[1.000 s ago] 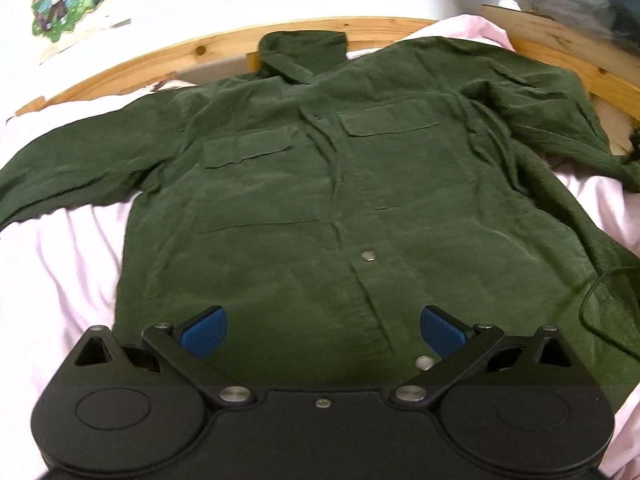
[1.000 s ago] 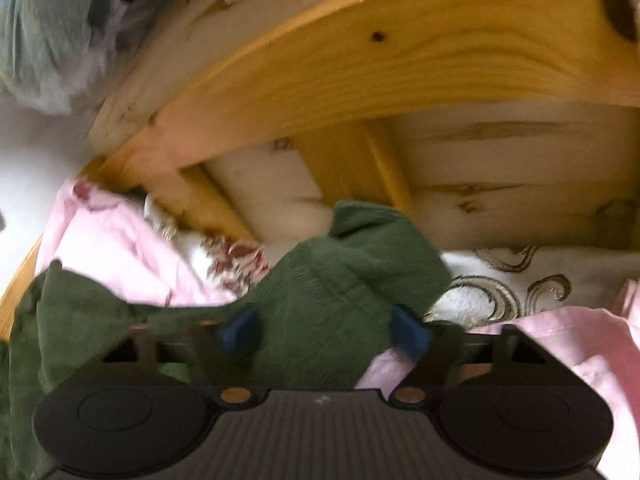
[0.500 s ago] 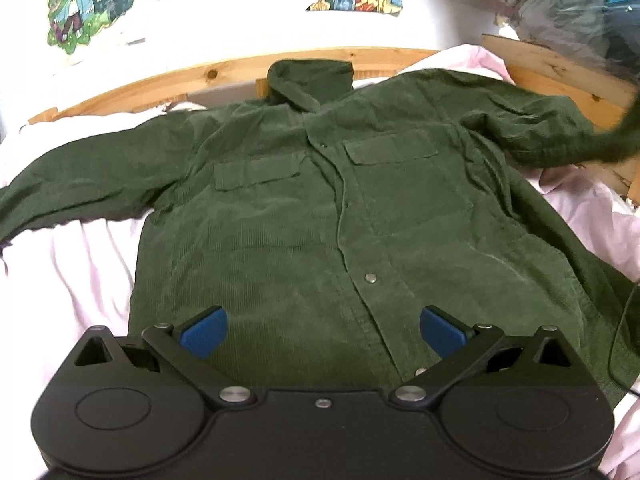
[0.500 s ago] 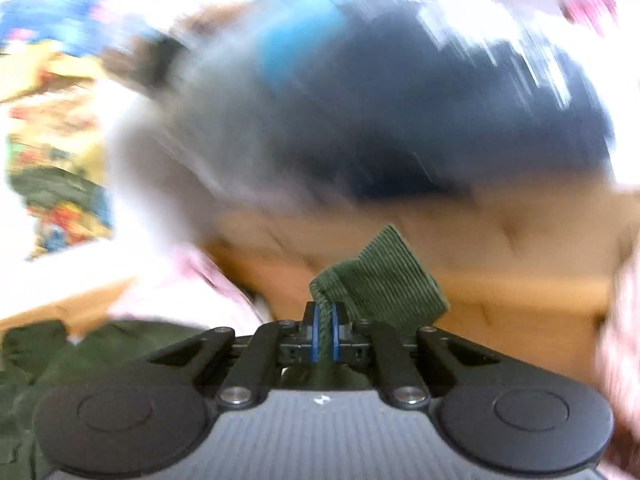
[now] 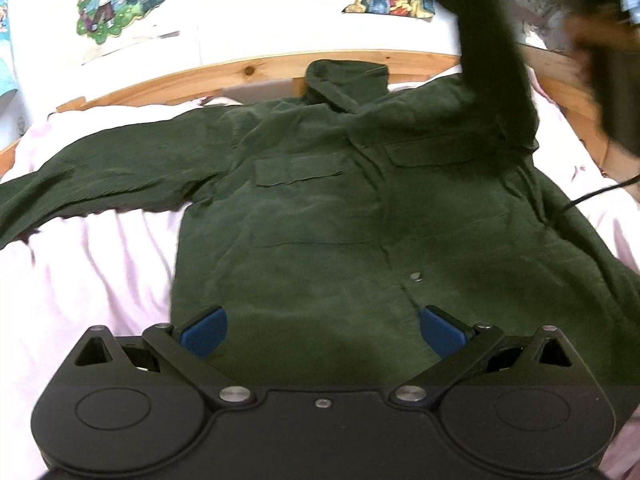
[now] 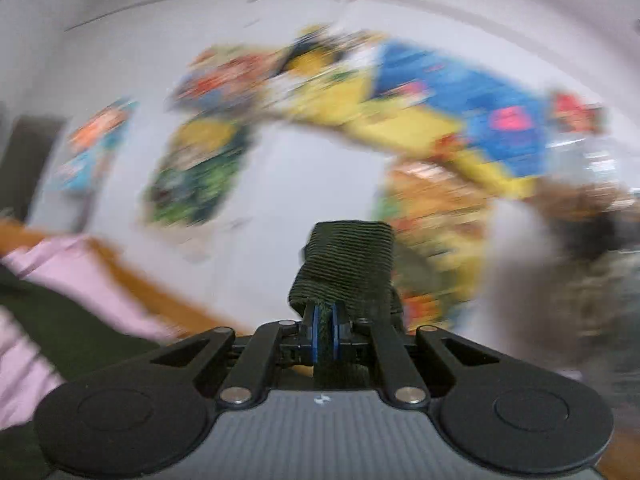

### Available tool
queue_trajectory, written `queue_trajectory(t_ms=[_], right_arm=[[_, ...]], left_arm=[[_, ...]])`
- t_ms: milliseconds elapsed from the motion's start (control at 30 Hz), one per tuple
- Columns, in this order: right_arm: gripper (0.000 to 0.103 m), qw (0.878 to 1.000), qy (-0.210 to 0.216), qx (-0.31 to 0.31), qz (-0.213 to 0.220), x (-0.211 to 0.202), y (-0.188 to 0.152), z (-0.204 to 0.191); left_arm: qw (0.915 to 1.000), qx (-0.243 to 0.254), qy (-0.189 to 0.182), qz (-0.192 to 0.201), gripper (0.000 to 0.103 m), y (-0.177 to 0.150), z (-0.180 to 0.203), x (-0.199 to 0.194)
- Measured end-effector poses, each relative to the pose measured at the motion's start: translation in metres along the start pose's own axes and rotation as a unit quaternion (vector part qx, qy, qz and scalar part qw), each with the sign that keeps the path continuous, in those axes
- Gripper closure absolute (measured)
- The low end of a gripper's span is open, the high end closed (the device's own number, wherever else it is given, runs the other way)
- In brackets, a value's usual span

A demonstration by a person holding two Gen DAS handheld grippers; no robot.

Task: Fold large clothes

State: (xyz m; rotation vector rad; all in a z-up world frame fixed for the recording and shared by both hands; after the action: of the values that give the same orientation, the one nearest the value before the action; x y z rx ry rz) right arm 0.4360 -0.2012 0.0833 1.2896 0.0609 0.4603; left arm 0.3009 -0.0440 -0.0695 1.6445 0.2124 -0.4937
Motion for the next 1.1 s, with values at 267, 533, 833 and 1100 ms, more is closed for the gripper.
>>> queue_trajectory(t_ms=[267,533,833,1100], right_arm=[[0.018,0.980,0.143,0.062,-0.122,0.023,-0.083,-0.106],[0.000,0.987,0.095,0.035,-0.126,0.008,-0.114,-0.043],[0.009,0.960,-0.145,0.134,-0.200,0.049,-0.181,0.134],[0.090,0.940,-0.130,0.175,-0.263,0.079,-0.229,0.158]], left_arm=[[0.9998,-0.002,0.019,0.001,0.001,-0.005,-0.035,0.001],[0.9993,-0.013,0.013,0.032,0.001,0.016,-0.062,0.033],[0.9956,-0.087,-0.029,0.019,0.008,0.039,-0.059,0.128],[0.9932,-0.114,-0.022,-0.004,0.100,0.025,-0.054,0.170]])
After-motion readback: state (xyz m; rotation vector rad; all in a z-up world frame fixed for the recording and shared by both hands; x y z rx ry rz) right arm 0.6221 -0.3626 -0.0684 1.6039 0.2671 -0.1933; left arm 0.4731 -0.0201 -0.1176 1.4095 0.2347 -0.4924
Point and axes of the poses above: each gripper's, at about its wrist camera, not at the fingertips, and x roughly the way its jaws point, z to its right, y to its top, the point moved 10 cm from there along x, roughly the way its jaws point, and after that the axes turned 12 degrees about z, right-handed, at the moved point
